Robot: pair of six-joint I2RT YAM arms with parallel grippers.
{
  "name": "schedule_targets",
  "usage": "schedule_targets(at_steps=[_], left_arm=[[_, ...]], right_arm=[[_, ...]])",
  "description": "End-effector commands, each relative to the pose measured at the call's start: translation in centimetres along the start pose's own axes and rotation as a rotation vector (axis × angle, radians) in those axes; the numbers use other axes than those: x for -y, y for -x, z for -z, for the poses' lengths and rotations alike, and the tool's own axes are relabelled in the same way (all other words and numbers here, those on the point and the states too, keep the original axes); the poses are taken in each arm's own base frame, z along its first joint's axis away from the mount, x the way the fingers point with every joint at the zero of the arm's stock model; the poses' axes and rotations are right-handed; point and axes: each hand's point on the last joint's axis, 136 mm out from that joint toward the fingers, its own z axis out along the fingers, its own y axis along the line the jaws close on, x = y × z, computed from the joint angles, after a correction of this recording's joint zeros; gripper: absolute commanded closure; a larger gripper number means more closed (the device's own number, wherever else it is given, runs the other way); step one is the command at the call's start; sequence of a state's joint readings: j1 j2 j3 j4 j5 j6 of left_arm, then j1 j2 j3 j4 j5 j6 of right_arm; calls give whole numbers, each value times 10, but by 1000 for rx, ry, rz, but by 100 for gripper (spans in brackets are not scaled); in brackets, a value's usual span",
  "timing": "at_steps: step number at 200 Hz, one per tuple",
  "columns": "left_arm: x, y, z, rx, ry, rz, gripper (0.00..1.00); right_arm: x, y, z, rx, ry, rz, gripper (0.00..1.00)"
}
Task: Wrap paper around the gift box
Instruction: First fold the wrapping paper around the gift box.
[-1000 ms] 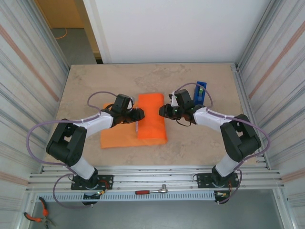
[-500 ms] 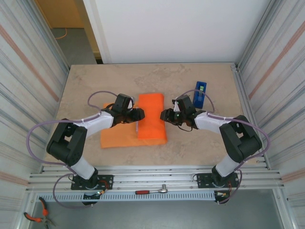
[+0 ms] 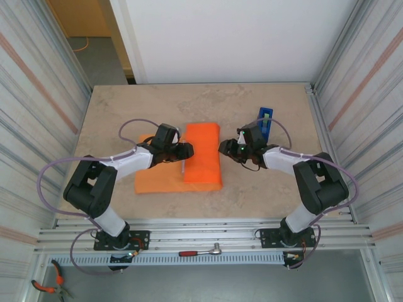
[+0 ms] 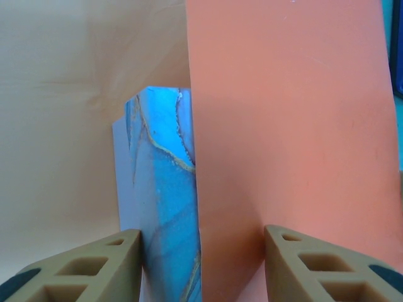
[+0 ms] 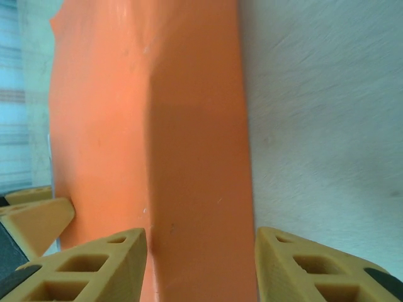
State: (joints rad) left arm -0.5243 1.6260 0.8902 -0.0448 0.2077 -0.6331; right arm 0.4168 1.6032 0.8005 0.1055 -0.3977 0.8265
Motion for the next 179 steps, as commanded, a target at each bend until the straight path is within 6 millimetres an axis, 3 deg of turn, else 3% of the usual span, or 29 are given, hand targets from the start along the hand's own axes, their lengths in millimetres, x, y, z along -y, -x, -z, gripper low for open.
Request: schedule_targets(at_steps=[1, 27, 56, 95, 123, 179], left_arm=[[-29, -37, -12, -118, 108, 5, 51], [-29, -37, -11, -116, 111, 4, 51], [-29, -37, -12, -117, 112, 2, 51], [-29, -36, -12, -117, 111, -1, 51], [-28, -35, -12, -116, 110, -1, 51], [-19, -30, -11, -113, 81, -9, 50]], right_arm=[[-28, 22, 19, 26, 27, 87, 53], [-48, 26, 15, -24, 57, 140, 61], [-70, 22, 1, -91, 71, 203, 81], [-79, 5, -22, -181, 49, 260, 97], [-72, -8, -35, -221, 18, 280, 100], [-31, -23, -48, -271, -59, 247, 100]])
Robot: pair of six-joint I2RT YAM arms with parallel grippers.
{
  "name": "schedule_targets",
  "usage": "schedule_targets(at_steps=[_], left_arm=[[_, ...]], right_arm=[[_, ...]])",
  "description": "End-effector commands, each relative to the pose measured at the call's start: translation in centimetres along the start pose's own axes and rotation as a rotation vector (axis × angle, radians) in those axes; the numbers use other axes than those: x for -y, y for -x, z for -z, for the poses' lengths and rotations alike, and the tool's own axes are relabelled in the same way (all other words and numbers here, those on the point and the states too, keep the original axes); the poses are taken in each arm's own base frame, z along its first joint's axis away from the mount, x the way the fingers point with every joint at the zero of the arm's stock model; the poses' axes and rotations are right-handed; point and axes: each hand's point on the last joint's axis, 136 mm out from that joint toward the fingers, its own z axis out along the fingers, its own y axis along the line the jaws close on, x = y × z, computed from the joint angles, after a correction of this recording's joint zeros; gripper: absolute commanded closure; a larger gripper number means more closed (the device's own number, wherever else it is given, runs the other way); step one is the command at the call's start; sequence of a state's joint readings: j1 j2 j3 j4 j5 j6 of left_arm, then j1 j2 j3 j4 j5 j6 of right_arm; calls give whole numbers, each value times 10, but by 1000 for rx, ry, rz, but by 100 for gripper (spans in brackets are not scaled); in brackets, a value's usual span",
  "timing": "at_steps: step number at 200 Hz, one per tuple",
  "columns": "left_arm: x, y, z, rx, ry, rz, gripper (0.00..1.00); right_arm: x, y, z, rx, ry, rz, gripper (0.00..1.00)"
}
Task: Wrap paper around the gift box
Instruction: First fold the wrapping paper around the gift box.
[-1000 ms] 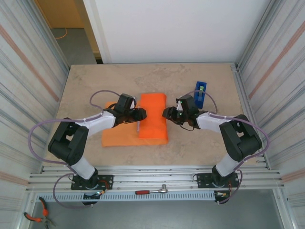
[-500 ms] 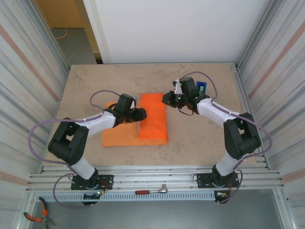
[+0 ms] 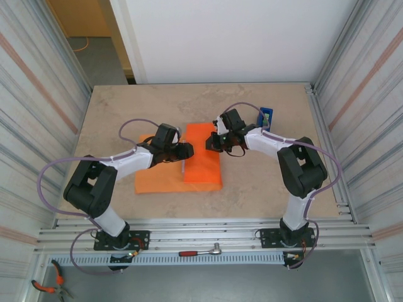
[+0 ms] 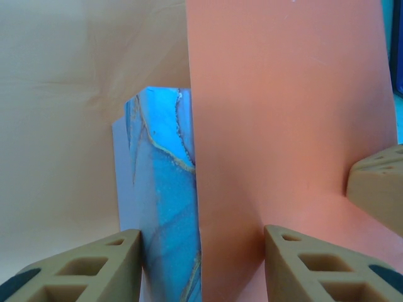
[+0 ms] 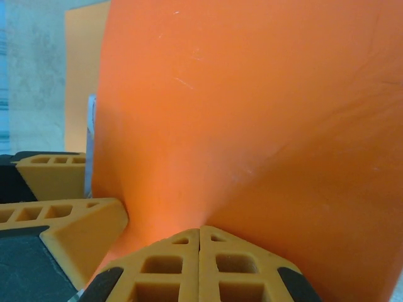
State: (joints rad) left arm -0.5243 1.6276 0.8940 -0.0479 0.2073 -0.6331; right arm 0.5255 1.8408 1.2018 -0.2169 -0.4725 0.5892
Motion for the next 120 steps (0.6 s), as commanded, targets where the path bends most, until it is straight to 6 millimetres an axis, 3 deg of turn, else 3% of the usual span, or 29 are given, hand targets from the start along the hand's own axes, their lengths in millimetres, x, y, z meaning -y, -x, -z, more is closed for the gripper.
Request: schedule_targets(at_steps=[1, 36, 59, 90, 120], left_arm=[[-19, -30, -10, -111, 79, -11, 50], [-5, -7, 12, -58, 42, -16, 41], [-11, 10, 37, 0, 44, 13, 34], [-50, 16, 70, 77, 99, 117, 28], [-99, -3, 92, 92, 184, 245, 25]], right_arm=[[23, -15, -7, -47, -49, -4, 100], [32, -19, -8, -51, -56, -20, 100], [33, -21, -9, -56, -55, -20, 100], [35, -23, -10, -60, -53, -24, 100], [36, -25, -10, -62, -52, -24, 100]])
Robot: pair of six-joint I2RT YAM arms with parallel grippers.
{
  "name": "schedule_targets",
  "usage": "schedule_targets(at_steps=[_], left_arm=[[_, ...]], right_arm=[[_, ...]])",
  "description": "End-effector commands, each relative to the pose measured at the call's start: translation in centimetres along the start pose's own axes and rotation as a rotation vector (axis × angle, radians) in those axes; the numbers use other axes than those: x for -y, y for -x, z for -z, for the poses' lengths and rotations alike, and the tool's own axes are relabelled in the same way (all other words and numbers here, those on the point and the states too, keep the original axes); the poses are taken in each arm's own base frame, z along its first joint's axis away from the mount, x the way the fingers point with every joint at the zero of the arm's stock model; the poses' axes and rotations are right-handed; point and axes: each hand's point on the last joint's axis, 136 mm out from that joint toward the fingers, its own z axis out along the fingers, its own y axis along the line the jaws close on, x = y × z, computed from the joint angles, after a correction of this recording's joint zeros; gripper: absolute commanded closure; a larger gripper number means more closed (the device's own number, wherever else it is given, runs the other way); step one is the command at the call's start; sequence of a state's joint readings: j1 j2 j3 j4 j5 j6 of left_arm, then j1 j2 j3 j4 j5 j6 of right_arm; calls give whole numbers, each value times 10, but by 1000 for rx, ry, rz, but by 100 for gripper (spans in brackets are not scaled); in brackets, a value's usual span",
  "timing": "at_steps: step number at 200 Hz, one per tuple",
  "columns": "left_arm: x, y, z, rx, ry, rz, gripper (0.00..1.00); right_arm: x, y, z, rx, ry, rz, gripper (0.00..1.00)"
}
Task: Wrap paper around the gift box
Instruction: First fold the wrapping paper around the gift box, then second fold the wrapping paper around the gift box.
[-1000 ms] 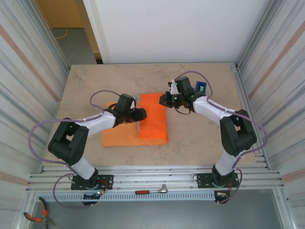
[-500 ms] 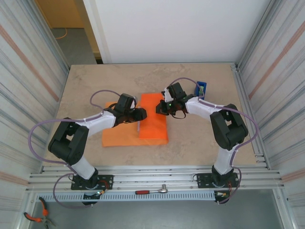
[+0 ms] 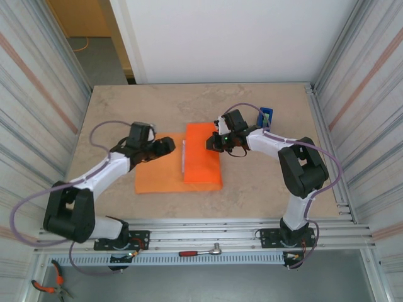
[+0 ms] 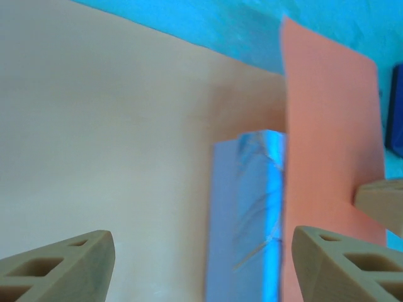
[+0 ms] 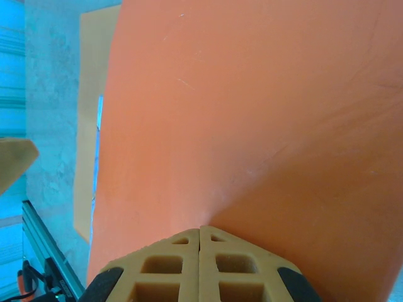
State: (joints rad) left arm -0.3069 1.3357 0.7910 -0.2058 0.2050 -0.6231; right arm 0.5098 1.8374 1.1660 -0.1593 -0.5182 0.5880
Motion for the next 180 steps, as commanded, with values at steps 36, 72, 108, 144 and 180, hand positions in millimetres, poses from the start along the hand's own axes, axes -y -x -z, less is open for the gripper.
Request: schedule_targets(at_steps=[36, 72, 108, 144, 180], left_arm=[[-102, -45, 31, -6, 277, 207, 21], [-128, -60, 42, 21, 369, 251, 18], [-137, -70, 38, 6, 391, 257, 17], [-139, -76, 29, -22, 382, 258, 16], [-133, -78, 20, -62, 343, 247, 16]], right_arm=[[36, -26, -9, -65, -95, -31, 100], [38, -28, -10, -69, -95, -35, 100], [38, -29, -10, -70, -96, -36, 100], [38, -29, -10, -70, -92, -35, 100], [38, -29, -11, -69, -90, -37, 100]])
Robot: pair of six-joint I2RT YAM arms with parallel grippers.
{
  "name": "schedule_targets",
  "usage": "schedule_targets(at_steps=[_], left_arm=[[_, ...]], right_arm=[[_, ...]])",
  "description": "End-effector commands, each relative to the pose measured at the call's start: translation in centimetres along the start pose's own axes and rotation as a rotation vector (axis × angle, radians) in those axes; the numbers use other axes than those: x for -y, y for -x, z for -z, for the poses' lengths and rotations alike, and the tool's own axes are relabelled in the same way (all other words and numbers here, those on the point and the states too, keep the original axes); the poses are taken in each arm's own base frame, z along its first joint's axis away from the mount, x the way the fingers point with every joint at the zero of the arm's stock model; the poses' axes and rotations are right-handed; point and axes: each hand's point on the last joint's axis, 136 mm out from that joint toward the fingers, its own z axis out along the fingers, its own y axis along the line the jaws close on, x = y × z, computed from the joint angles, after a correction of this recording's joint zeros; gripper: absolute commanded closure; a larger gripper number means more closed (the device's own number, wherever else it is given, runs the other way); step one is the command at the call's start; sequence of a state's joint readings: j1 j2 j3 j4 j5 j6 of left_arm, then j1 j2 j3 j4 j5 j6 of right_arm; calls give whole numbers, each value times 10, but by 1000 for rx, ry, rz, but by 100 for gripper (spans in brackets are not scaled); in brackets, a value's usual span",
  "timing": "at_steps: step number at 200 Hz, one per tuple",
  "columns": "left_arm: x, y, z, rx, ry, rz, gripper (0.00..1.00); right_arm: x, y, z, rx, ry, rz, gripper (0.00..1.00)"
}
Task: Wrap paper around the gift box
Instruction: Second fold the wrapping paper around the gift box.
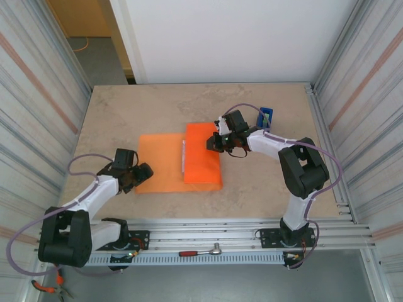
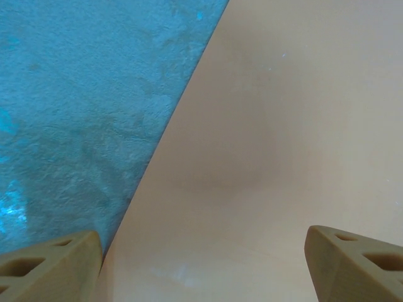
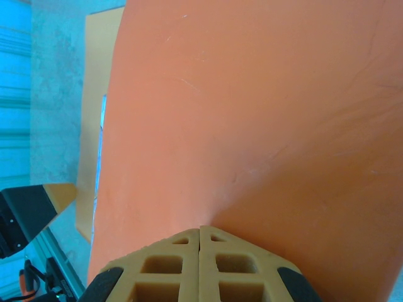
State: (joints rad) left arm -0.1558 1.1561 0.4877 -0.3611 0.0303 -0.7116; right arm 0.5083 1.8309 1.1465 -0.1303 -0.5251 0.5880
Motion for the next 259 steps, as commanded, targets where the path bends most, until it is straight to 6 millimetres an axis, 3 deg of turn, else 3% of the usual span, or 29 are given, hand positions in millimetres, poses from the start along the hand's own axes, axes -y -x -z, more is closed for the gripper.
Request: schedule_targets(at_steps=[1, 103, 196, 259], left_arm=[[3, -2, -6, -20, -23, -2, 16], [77, 16, 8, 72, -292, -97, 17], [97, 63, -3, 53, -337, -145, 16], [97, 66, 11, -9, -457, -83, 43]], right_arm=[[37, -28, -10, -77, -103, -44, 100], [36, -27, -11, -81, -97, -47, 100], [36, -30, -14, -88, -98, -47, 100], [36, -34, -16, -95, -99, -49, 100]])
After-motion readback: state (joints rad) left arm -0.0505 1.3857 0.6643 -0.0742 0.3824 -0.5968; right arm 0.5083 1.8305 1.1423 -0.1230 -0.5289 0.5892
